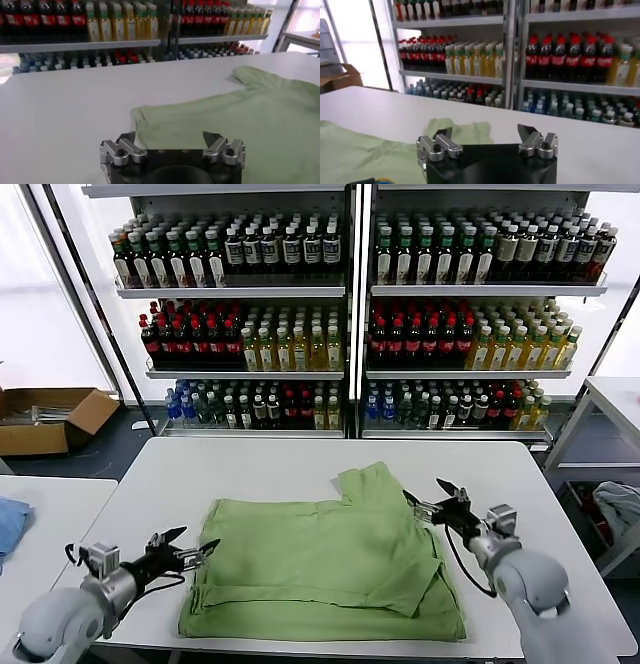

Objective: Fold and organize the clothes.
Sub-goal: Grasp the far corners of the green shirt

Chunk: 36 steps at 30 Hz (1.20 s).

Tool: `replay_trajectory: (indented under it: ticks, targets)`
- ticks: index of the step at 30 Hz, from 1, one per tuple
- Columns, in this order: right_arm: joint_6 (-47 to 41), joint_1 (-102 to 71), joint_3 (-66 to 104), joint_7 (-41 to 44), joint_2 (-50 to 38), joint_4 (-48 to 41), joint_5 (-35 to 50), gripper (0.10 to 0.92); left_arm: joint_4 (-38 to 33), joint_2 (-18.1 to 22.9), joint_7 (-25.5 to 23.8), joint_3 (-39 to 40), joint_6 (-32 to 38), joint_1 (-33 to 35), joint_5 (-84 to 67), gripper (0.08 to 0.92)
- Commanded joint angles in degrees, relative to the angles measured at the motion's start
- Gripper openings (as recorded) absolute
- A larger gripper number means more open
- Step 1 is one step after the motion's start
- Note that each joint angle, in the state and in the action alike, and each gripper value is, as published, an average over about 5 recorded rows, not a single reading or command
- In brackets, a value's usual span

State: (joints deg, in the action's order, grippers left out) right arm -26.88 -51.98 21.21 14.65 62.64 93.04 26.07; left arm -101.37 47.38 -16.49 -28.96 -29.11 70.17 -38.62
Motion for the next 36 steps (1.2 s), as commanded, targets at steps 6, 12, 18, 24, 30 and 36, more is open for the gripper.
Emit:
replay_trajectory:
  ticks: [6, 12, 18, 24, 30, 36]
  targets:
    - [-2.3, 14.9, -10.3, 0.9, 2.5, -16.9, -1.3, 0.823, 23.7, 0.9, -1.4, 18.3, 0.5, -27.6, -1.8, 0.823]
    - [-2.6, 15.5, -11.3, 0.2, 3.5, -18.2, -1.4, 0.823, 26.5, 1.9, -1.6, 18.6, 0.6, -27.8, -1.3, 0.823]
    - [-2.6, 15.6, -11.8, 0.2, 4.3, -20.2, -2.2, 0.823, 23.0, 1.7, -1.6, 17.5, -0.5, -24.0, -1.0, 0.823]
    - [-2.9, 16.6, -12.6, 0.9, 5.1, -21.9, -1.7, 0.822, 21.9, 1.2, -2.3, 17.3, -1.2, -21.8, -0.5, 0.823]
    - [-4.3, 17.7, -13.4, 1.5, 5.9, -23.7, -1.8, 0.752, 20.5, 0.7, -4.4, 17.9, -1.5, -19.7, 2.7, 0.749]
    - [-4.6, 18.0, -14.0, 1.5, 6.2, -23.1, -1.5, 0.58, 21.2, -0.1, -4.9, 19.4, -1.1, -19.7, 4.4, 0.576]
